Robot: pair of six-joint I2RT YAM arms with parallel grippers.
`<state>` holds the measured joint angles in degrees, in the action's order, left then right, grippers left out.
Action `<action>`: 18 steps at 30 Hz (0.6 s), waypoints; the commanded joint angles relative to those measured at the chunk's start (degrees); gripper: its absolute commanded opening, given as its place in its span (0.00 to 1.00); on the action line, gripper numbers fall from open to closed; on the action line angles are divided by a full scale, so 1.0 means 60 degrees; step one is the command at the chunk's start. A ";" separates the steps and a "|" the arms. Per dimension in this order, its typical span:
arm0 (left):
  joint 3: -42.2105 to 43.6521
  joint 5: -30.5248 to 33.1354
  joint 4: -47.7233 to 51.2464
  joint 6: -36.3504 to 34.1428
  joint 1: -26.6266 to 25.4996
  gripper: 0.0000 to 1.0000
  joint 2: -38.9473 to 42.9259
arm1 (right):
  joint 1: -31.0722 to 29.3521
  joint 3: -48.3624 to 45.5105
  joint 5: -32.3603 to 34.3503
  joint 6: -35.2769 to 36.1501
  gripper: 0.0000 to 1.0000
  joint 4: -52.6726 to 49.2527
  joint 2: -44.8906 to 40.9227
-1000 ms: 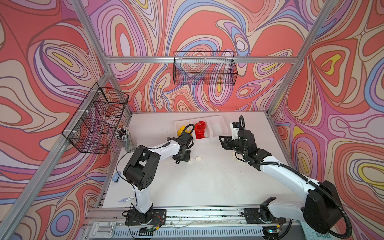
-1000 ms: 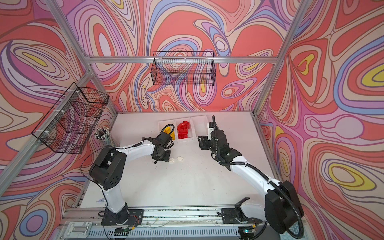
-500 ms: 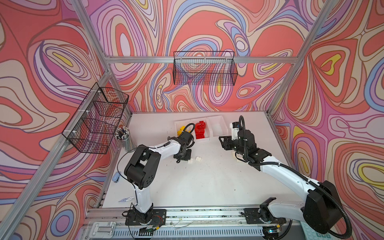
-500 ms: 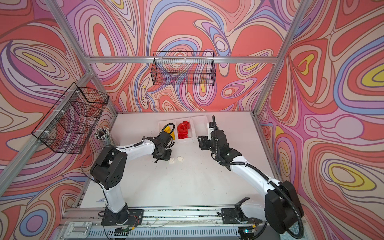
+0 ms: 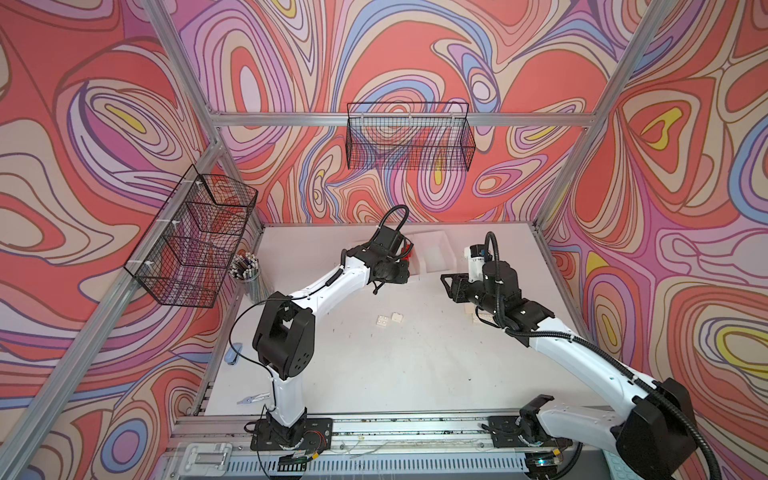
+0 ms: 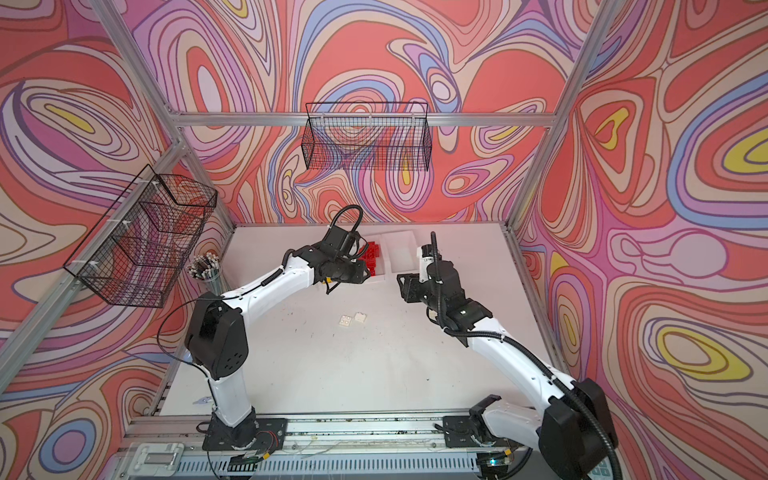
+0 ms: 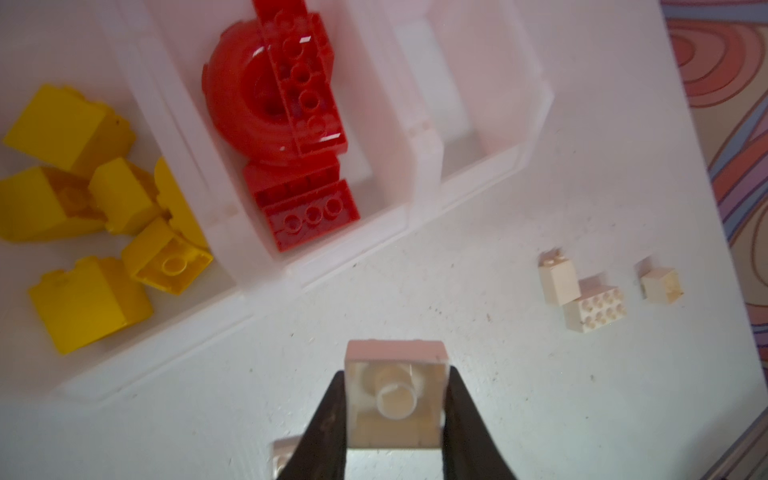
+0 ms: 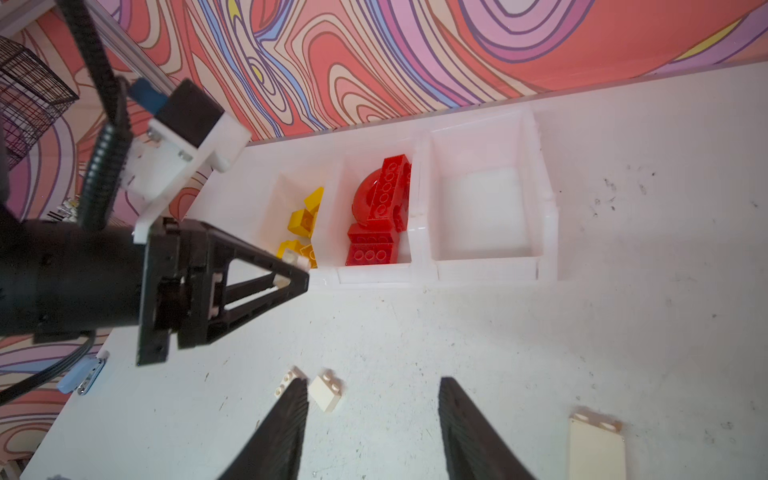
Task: Sort the legos into containers by color
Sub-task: 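Carry the white brick with the left gripper into the empty compartment and release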
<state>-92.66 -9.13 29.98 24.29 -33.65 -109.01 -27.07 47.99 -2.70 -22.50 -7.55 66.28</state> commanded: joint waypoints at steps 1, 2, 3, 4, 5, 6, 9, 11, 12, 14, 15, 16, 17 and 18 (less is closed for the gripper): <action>-0.0795 -0.0895 -0.0603 0.0228 0.0027 0.27 -0.1040 | 0.0001 0.0178 0.0186 0.0116 0.53 -0.0582 -0.0547; -0.1156 -0.1148 -0.0804 0.0302 0.0018 0.27 -0.1337 | 0.0006 0.0164 0.0177 0.0143 0.53 -0.0675 -0.0667; -0.1473 -0.1404 -0.1035 0.0385 0.0027 0.27 -0.1630 | 0.0008 0.0136 0.0126 0.0156 0.53 -0.0742 -0.0769; -0.1794 -0.1594 -0.1200 0.0491 0.0027 0.28 -0.1864 | 0.0002 0.0103 0.0020 0.0155 0.53 -0.0764 -0.0852; -0.2125 -0.1738 -0.1362 0.0608 0.0027 0.27 -0.2131 | 0.0014 0.0049 -0.0081 0.0160 0.53 -0.0777 -0.0916; -0.2506 -0.1820 -0.1452 0.0677 0.0025 0.28 -0.2429 | 0.0003 0.0030 -0.0154 0.0150 0.53 -0.0808 -0.0946; -0.3615 -0.1993 -0.1512 0.0783 0.0042 0.28 -0.3251 | 0.0009 0.0029 -0.0212 0.0198 0.53 -0.0978 -0.0925; -0.4318 -0.2171 -0.1474 0.0843 0.0056 0.28 -0.3729 | 0.0012 0.0058 -0.0210 0.0279 0.53 -0.1065 -0.0887; -0.4601 -0.2225 -0.1487 0.0885 0.0056 0.28 -0.3978 | 0.0001 0.0101 -0.0212 0.0312 0.53 -0.1128 -0.0859; -0.5002 -0.2271 -0.1554 0.0983 0.0084 0.28 -0.4296 | 0.0005 0.0140 -0.0195 0.0364 0.53 -0.1214 -0.0822; -0.5166 -0.2282 -0.1613 0.1065 0.0102 0.28 -0.4440 | 0.0014 0.0156 -0.0194 0.0366 0.53 -0.1228 -0.0807; -0.5282 -0.2327 -0.1632 0.1124 0.0136 0.28 -0.4557 | 0.0004 0.0149 -0.0195 0.0361 0.53 -0.1230 -0.0806; -0.5407 -0.2368 -0.1653 0.1192 0.0178 0.29 -0.4682 | 0.0007 0.0147 -0.0195 0.0369 0.53 -0.1246 -0.0808; -0.5524 -0.2411 -0.1701 0.1285 0.0212 0.29 -0.4787 | 0.0008 0.0141 -0.0217 0.0355 0.53 -0.1246 -0.0793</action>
<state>-123.39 -21.85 21.47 29.87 -33.23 -135.76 -27.07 48.01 -3.53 -21.19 -13.93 61.32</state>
